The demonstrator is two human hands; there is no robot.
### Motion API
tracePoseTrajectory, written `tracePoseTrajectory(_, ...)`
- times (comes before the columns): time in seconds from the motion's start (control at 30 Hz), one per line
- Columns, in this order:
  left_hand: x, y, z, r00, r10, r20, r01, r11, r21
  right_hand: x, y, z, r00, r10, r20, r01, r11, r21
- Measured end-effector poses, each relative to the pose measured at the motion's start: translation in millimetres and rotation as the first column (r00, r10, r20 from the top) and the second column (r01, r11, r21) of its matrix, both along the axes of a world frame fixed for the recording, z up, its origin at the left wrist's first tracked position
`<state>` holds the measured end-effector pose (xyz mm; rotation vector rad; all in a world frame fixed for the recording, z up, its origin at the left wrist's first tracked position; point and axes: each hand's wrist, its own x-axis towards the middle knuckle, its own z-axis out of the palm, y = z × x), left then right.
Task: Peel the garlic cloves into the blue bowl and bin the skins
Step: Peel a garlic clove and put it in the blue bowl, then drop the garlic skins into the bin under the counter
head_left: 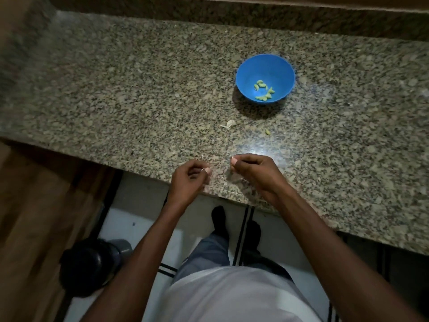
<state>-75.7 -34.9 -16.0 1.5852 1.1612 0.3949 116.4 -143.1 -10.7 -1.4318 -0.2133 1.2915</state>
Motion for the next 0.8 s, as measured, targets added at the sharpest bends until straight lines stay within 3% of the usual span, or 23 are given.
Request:
tracePoseTrajectory(0.17,-30,-6,9,0.945,0.306,0.118,-0.283,0.942,-0.181,-47,34,5,0.99,0.141,-0.023,-0.141,0.99,0.003)
tracePoseTrajectory(0.37,-128,-2,12,0.74,0.655,0.153,-0.606,0.748,-0.271,-140,83,22,0.932,0.363,0.017,-0.363,0.932,0.014)
tracePoseTrajectory(0.63,-343,-21,1,0.436,0.885,0.162,-0.831,0.465,-0.304,-358,130,15,0.745,0.656,0.12,-0.664,0.745,0.054)
tracePoseTrajectory(0.8,-489,-42,-17,0.303,0.948,0.098,-0.911,0.318,-0.263,-513,137,-10,0.644,0.759,0.09,-0.765,0.641,0.063)
